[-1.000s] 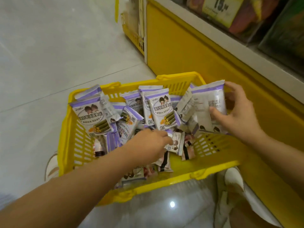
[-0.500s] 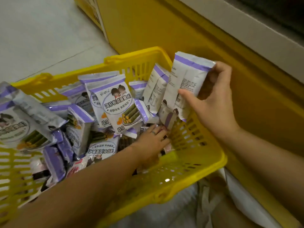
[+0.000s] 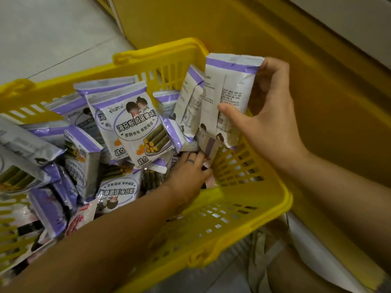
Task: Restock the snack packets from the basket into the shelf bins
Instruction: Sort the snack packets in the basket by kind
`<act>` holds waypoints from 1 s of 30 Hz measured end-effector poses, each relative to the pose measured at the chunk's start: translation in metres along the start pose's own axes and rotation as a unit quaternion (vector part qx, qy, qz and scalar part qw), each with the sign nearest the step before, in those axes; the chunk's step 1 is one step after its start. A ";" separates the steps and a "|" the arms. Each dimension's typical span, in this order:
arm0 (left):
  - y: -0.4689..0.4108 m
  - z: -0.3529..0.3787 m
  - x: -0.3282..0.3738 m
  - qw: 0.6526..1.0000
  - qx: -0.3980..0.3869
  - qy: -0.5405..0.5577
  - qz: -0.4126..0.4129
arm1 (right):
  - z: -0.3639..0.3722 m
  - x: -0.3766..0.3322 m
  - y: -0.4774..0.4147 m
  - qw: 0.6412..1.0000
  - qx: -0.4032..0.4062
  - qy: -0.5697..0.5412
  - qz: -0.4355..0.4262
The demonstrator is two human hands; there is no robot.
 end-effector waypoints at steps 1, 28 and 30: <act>0.000 0.000 0.000 1.000 -0.004 -0.002 -0.004 | 0.000 0.000 0.000 1.000 -0.001 0.001 0.002; 0.098 -0.087 -0.048 0.931 -0.009 0.364 0.030 | -0.007 -0.010 0.012 0.997 -0.037 0.070 -0.007; 0.121 -0.093 -0.067 0.934 -0.006 0.357 0.001 | -0.009 -0.020 0.017 0.995 -0.048 0.086 -0.015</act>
Point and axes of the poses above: each hand's wrist, its own y-axis away from the middle knuckle, its own z-axis out of the palm, x = y × z, the point moved 1 cm from there along -y, towards the middle knuckle, and after that the axes turned 9 degrees about -z, right-handed, at the moved point
